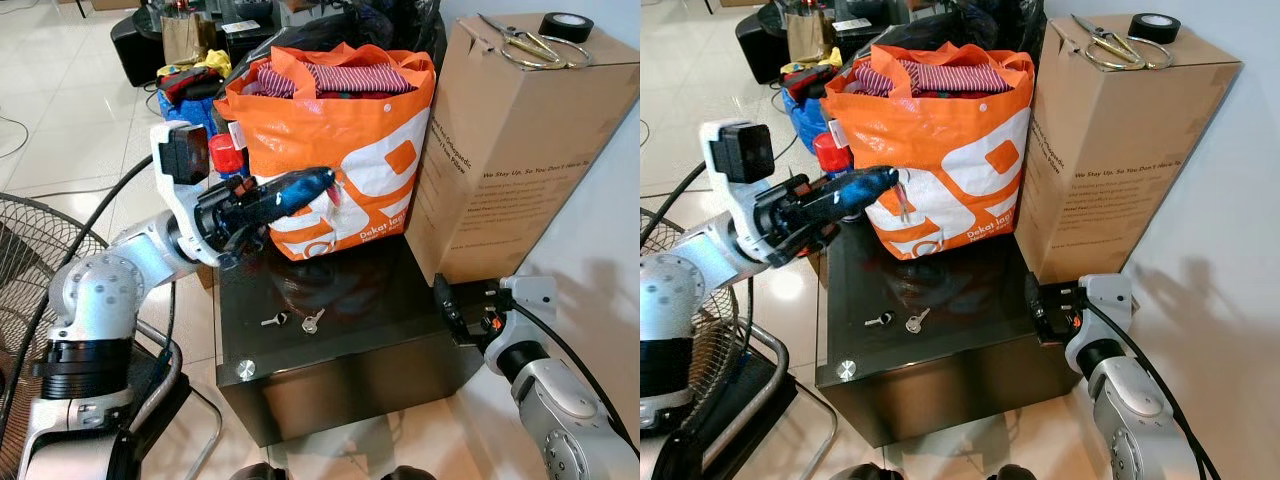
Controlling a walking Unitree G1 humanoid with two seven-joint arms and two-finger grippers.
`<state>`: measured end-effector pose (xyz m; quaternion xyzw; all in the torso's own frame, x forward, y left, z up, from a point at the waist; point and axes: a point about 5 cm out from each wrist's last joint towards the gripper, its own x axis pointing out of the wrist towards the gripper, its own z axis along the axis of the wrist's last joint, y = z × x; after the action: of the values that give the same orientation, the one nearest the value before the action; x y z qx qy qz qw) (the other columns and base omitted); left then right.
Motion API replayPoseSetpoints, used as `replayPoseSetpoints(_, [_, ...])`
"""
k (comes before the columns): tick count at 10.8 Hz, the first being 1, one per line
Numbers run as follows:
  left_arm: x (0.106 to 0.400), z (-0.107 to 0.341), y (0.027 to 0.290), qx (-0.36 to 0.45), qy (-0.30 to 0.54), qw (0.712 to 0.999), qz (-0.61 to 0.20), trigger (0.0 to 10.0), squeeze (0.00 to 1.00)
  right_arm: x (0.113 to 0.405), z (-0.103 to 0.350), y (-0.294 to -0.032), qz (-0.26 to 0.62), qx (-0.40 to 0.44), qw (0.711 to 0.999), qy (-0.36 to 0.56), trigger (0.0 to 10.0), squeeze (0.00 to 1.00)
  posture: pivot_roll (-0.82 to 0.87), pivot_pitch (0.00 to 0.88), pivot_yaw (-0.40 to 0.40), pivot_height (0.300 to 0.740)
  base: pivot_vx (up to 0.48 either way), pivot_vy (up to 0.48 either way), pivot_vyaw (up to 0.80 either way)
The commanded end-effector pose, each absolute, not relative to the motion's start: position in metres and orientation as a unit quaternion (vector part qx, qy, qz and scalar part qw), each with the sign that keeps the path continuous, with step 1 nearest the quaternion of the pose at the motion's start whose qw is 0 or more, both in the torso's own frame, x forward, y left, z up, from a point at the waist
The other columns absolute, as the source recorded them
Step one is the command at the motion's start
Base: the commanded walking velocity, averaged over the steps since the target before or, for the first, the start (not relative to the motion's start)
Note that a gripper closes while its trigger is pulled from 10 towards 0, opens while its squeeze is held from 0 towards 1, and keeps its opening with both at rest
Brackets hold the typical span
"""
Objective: Hang keys on a hook
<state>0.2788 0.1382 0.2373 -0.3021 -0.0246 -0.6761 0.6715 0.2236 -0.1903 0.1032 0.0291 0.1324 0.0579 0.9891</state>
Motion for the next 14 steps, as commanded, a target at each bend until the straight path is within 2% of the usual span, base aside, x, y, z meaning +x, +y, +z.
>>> replayPoseSetpoints(1, [0.276, 0.242, 0.14, -0.299, -0.03, 0.67, -0.679, 0.0, 0.0, 0.226, 0.105, -0.192, 0.054, 0.031, 0.99, 0.124, 10.0, 0.0, -0.16, 0.0, 0.072, 0.74, 0.0, 0.0, 0.0])
replayPoseSetpoints(2, [0.274, 0.244, 0.138, -0.307, -0.028, 0.661, -0.684, 0.0, 0.0, 0.226, 0.105, -0.191, 0.053, 0.032, 0.991, 0.121, 10.0, 0.0, -0.16, 0.0, 0.073, 0.74, 0.0, 0.0, 0.0])
replayPoseSetpoints(4, [0.274, 0.242, 0.137, -0.301, -0.019, 0.666, -0.682, 0.0, 0.0, 0.226, 0.106, -0.192, 0.049, 0.029, 0.991, 0.118, 10.0, 0.0, -0.16, 0.0, 0.073, 0.74, 0.0, 0.0, 0.0])
replayPoseSetpoints(6, [0.285, 0.221, 0.131, -0.195, 0.016, 0.759, -0.621, 0.0, 0.0, 0.225, 0.108, -0.191, 0.028, 0.031, 0.992, 0.12, 10.0, 0.0, -0.16, 0.0, 0.078, 0.74, 0.0, 0.0, 0.0])
replayPoseSetpoints(7, [0.297, 0.197, 0.125, -0.063, 0.045, 0.831, -0.551, 0.0, 0.0, 0.222, 0.108, -0.189, 0.011, 0.039, 0.993, 0.115, 10.0, 0.0, -0.16, 0.0, 0.079, 0.74, 0.0, 0.0, 0.0])
replayPoseSetpoints(8, [0.309, 0.175, 0.121, 0.064, 0.046, 0.884, -0.461, 0.0, 0.0, 0.217, 0.105, -0.186, -0.001, 0.041, 0.993, 0.113, 10.0, 0.0, -0.17, 0.0, 0.084, 0.74, 0.0, 0.0, 0.0])
replayPoseSetpoints(9, [0.316, 0.169, 0.12, 0.122, 0.03, 0.908, -0.399, 0.0, 0.0, 0.215, 0.103, -0.185, -0.002, 0.047, 0.992, 0.117, 10.0, 0.0, -0.17, 0.0, 0.091, 0.74, 0.0, 0.0, 0.0])
replayPoseSetpoints(10, [0.321, 0.167, 0.122, 0.174, 0.009, 0.92, -0.35, 0.0, 0.0, 0.214, 0.102, -0.184, 0.0, 0.055, 0.992, 0.116, 10.0, 0.0, -0.18, 0.0, 0.096, 0.74, 0.0, 0.0, 0.0])
replayPoseSetpoints(11, [0.329, 0.16, 0.128, 0.258, -0.01, 0.929, -0.265, 0.0, 0.0, 0.214, 0.103, -0.184, 0.008, 0.064, 0.992, 0.111, 10.0, 0.0, -0.19, 0.0, 0.107, 0.74, 0.0, 0.0, 0.0])
replayPoseSetpoints(13, [0.332, 0.148, 0.132, 0.356, -0.03, 0.913, -0.199, 0.0, 0.0, 0.215, 0.103, -0.189, 0.03, 0.059, 0.992, 0.11, 10.0, 0.0, -0.2, 0.0, 0.098, 0.74, 0.0, 0.0, 0.0])
replayPoseSetpoints(14, [0.332, 0.147, 0.132, 0.358, -0.031, 0.912, -0.197, 0.0, 0.0, 0.215, 0.103, -0.189, 0.031, 0.059, 0.992, 0.11, 10.0, 0.0, -0.2, 0.0, 0.098, 0.74, 0.0, 0.0, 0.0])
